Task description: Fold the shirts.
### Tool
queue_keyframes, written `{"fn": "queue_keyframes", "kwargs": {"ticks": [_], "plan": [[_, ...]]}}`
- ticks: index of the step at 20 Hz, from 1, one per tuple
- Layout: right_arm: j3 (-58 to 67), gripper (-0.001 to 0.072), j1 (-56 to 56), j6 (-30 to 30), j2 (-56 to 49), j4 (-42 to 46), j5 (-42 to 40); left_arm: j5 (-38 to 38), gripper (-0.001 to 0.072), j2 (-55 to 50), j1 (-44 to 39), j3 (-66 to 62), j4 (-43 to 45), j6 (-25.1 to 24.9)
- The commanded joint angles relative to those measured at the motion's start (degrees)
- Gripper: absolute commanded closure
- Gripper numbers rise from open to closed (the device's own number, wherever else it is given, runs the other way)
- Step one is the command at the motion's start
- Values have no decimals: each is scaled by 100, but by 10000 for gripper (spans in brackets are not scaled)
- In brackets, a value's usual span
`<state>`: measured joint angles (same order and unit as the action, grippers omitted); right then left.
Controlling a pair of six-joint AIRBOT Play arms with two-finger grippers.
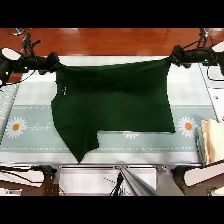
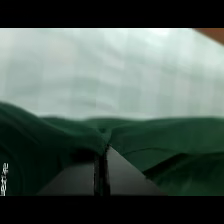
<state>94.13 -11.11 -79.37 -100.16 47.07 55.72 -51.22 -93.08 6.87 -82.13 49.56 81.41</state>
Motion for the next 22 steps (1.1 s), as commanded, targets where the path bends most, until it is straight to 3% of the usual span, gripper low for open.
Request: {"fn": "queue_keyframes", "kwargs": {"ticks": [1,4,7,12,17,18,19,22], "plan": [[177,689,-142,-52,-131,-90,391,-662,689,-2,136,-136,-33,-24],[175,689,-382,144,-9,103,1342,-1639,689,179,238,-131,232,-293],[-136,689,-400,166,-9,1040,2170,-2413,688,173,151,164,1217,-282],[-1152,689,-271,201,-9,1095,1808,-2490,688,173,133,1040,1523,-118],[-1276,662,-81,153,-13,1102,1633,-2317,661,170,114,1185,1456,-118],[-1276,366,-81,-24,-13,1084,1628,-2398,427,173,96,1180,1432,-118],[-1270,73,-87,-111,11,1019,1714,-2612,1,175,85,1139,1438,-122],[-1163,96,-354,-13,387,1043,2197,-3176,3,415,216,1032,1700,-297]]}}
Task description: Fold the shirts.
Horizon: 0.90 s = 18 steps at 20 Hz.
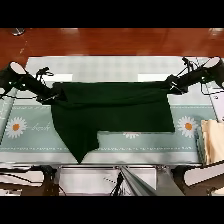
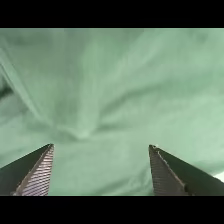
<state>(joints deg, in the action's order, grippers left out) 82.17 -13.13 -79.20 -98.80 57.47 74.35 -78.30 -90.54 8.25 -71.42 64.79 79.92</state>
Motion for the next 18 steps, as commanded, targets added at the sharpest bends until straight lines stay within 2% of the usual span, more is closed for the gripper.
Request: {"fn": "queue_keyframes", "kwargs": {"ticks": [1,3,5,8,11,13,15,18], "plan": [[28,97,-302,57,479,125,470,-612,3,330,199,13,304,-120],[-407,96,-675,173,1202,264,356,-675,3,822,595,455,341,-170],[-1408,95,-999,321,2033,144,-184,-400,3,1467,1073,1370,337,-269],[-3366,95,-1305,898,3268,-739,-800,50,3,2361,1733,2927,151,-601],[-4666,95,-1318,1215,4100,-1587,-1086,317,3,3005,2323,4037,-621,-955],[-5073,95,-1318,1364,4367,-1941,-1086,446,4,3167,2507,4494,-922,-1012],[-5243,95,-1318,1375,4463,-1967,-1082,640,4,3165,2461,4771,-1108,-1005],[-5268,96,-1318,1370,4461,-2011,-1097,1152,4,3165,2262,5099,-1834,-1182]]}}
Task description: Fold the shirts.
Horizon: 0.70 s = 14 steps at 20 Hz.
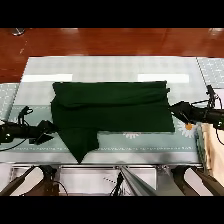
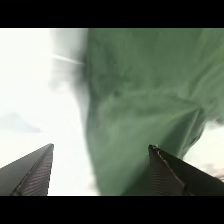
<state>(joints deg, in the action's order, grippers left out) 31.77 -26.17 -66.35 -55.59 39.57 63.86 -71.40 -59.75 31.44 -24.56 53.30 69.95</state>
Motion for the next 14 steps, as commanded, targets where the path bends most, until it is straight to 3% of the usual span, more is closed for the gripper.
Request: {"fn": "queue_keyframes", "kwargs": {"ticks": [1,5,7,8,9,10,12,14], "plan": [[-227,96,-13,83,140,-249,-46,616,4,83,-197,533,-918,-293],[-214,95,-26,-13,140,-334,-254,931,6,9,-979,699,-1123,-483],[-197,96,-308,-348,136,-133,-588,925,10,9,-1259,697,-1128,-479],[-195,96,-533,-511,136,136,-699,922,96,9,-1276,697,-1132,-461],[-197,96,-804,-730,136,629,-713,868,540,9,-1274,693,-1132,-420],[-197,96,-1016,-1054,136,1244,-610,772,690,9,-1266,686,-1165,-450],[-240,95,-1169,-1545,136,2382,-59,651,688,11,-1252,686,-1233,-634],[-398,95,-1108,-1733,136,2682,376,647,688,15,-1252,686,-1274,-634]]}}
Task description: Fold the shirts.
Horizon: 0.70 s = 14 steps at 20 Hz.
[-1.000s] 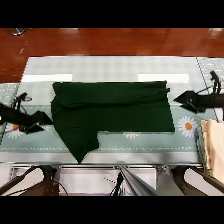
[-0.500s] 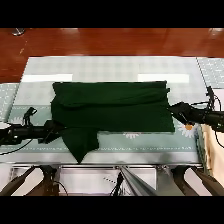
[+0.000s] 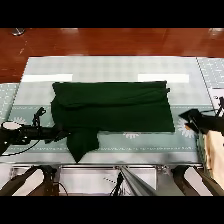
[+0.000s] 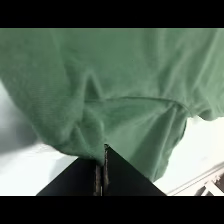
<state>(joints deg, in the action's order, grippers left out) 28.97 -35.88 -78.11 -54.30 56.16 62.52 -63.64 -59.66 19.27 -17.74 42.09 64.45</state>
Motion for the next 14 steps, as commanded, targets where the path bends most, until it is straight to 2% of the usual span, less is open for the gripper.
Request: {"fn": "queue_keyframes", "kwargs": {"ticks": [1,5,14], "plan": [[-214,96,-68,-533,7,898,564,-129,688,7,-35,4,-181,-81],[-337,96,385,-527,-9,726,317,-133,688,7,-35,4,-208,-79],[-260,96,422,330,-1143,-1005,-247,-131,688,7,-35,4,-212,-79]]}}
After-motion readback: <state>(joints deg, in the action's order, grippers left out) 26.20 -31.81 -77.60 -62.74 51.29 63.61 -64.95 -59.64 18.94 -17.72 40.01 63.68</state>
